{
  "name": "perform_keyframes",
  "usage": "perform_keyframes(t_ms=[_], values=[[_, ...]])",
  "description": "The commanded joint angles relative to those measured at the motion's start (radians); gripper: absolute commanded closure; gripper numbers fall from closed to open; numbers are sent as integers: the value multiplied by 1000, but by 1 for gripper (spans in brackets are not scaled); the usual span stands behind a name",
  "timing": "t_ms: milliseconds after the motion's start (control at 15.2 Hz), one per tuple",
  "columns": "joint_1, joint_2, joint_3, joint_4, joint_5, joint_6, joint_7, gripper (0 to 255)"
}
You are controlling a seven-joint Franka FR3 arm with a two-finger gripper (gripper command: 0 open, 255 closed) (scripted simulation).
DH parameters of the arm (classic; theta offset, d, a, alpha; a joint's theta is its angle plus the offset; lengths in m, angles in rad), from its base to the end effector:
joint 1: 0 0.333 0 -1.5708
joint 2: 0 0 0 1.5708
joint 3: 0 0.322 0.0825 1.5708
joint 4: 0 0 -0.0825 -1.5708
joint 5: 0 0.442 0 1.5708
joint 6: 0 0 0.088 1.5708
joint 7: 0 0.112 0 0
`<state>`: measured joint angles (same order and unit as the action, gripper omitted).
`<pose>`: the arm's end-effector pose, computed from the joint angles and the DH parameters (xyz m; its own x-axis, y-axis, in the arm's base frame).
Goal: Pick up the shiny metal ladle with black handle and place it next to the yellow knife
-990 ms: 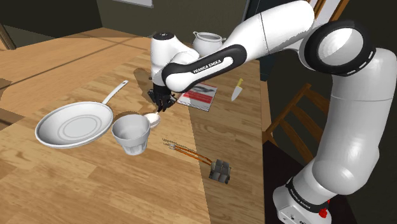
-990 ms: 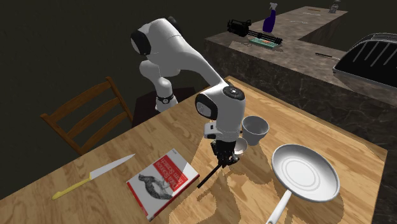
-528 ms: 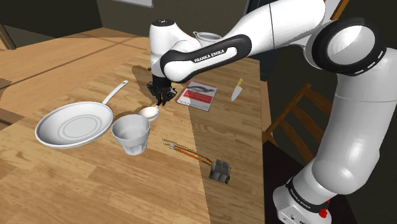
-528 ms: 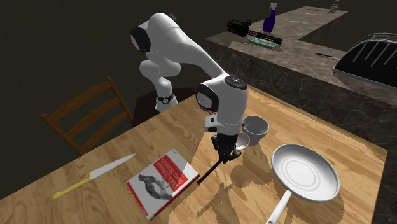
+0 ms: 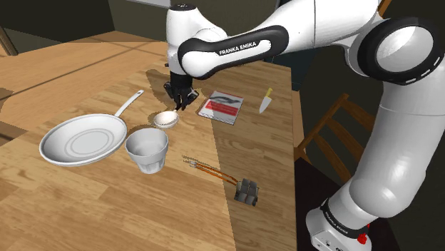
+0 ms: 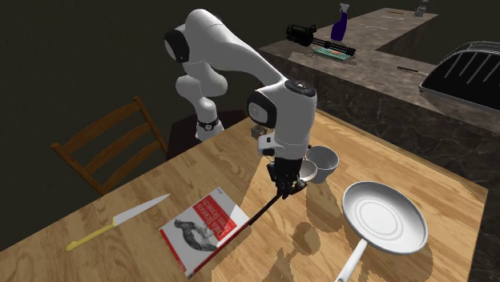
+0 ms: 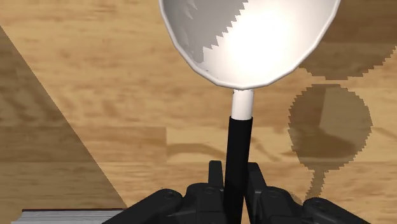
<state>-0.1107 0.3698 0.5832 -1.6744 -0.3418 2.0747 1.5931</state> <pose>0.6600 0.2743 0.4044 0.5240 -0.8445 0.1108 -0.8402 -0.5338 -0.0952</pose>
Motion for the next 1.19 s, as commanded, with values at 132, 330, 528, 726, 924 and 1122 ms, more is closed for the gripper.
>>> perform_keyframes(t_ms=[132,330,528,726,924,1122], values=[[-29,-50,8,-22,32,-17,-32,255],[-104,-154,11,-152,97,35,-106,255],[-165,-254,2,-266,166,77,-193,255],[-212,-348,-20,-368,236,109,-288,255],[-246,-433,-55,-457,299,132,-387,255],[-270,-508,-100,-535,350,147,-485,255]])
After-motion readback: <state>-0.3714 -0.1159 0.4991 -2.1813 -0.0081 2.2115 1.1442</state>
